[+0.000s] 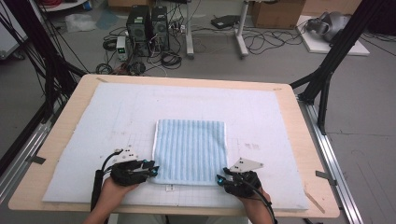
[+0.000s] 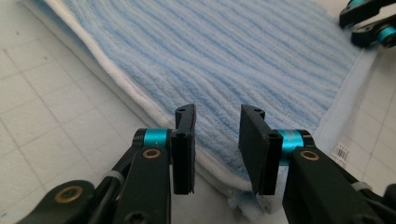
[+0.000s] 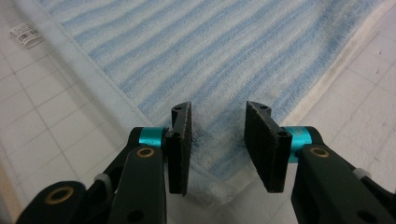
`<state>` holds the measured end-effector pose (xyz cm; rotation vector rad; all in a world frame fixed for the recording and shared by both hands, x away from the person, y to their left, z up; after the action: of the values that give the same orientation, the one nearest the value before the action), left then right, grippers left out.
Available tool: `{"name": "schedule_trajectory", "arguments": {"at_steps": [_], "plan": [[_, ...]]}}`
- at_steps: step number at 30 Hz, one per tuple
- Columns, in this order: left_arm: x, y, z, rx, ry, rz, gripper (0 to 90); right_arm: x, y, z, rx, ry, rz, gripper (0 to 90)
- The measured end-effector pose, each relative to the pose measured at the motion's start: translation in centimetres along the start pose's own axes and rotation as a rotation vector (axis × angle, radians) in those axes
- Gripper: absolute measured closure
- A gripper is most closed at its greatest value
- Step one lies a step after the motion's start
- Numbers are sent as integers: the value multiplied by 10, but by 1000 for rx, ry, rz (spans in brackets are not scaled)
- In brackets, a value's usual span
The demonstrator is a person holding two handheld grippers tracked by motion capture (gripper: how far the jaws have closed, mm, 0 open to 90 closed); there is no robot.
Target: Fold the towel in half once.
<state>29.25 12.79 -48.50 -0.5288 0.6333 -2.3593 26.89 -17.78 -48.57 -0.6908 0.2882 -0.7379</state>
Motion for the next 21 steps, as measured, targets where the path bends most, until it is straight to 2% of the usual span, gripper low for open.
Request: {"name": "schedule_trajectory", "arguments": {"at_steps": [2,4,6,8,12,16,18,21], "plan": [[0,0,0,-14,26,7,678,0,-2,-1,-2,7,15,587],[-1,-1,1,-18,34,7,677,1,-5,2,13,45,47,557],[-6,-2,7,8,20,22,609,3,-9,11,83,80,78,521],[-11,-3,13,34,-2,32,525,7,-10,19,110,83,67,479],[-23,-2,25,68,-20,42,466,17,-4,28,135,87,35,400],[-38,5,40,93,-29,51,437,25,0,38,177,115,42,328],[-44,10,46,92,-31,49,437,30,3,42,182,109,40,290],[-54,22,60,97,-10,62,437,36,7,44,179,103,36,245]]}}
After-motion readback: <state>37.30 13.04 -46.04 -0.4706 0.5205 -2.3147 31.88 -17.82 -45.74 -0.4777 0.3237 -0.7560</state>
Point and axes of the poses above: each handheld gripper's, and its own axes: y roughly forward along the jaws, z roughly out of its top, x roughly to its right, the point moved 6 cm from there along y, roughly forward along the jaws, and after that the axes turned 1 degree about -y, right-handed, at the moved point
